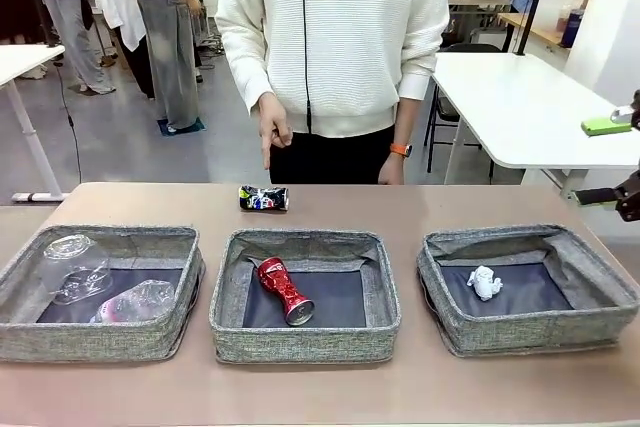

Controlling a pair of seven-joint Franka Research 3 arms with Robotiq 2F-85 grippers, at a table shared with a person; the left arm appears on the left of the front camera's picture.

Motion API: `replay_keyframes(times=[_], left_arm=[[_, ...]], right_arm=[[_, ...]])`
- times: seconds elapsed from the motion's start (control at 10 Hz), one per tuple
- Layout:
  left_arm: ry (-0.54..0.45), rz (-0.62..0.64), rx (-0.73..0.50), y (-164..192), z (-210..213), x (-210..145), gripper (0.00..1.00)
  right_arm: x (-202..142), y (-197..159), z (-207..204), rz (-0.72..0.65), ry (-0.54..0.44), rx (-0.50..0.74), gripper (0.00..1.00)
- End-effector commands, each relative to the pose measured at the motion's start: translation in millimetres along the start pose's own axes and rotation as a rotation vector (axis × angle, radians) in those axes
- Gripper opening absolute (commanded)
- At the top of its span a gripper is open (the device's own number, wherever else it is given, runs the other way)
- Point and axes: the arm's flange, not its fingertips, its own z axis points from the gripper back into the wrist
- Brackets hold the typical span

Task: Sort the waste into the appropriate baskets.
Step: Pick up the waste item pointed out by the person.

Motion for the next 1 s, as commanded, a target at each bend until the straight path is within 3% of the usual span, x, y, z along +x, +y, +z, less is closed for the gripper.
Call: replay_keyframes(times=[0.0, 0.1, 0.3, 0.5, 0.7, 0.9], left_arm=[[0.010, -0.135, 0.476, -75, -45, 47, 1.00], [0.030, -0.273, 0.731, -114, -83, 81, 1.00], [-0.059, -0.647, 1.229, -170, -182, 140, 1.00], [-0.119, -0.934, 1.592, -194, -262, 155, 1.00], [-0.383, -1.250, 1.772, -196, -316, 140, 1.00], [-0.626, -1.499, 1.614, -200, -326, 115, 1.00]], right_arm=[[1, 2, -3, 0.014, 0.002, 0.020, 1.00], [1, 2, -3, 0.014, 0.002, 0.020, 1.00], [1, 2, -3, 0.014, 0.002, 0.020, 1.00], [1, 2, -3, 0.014, 0.002, 0.020, 1.00], [1, 2, -3, 0.014, 0.002, 0.020, 1.00], [1, 2, -3, 0.014, 0.002, 0.020, 1.00]])
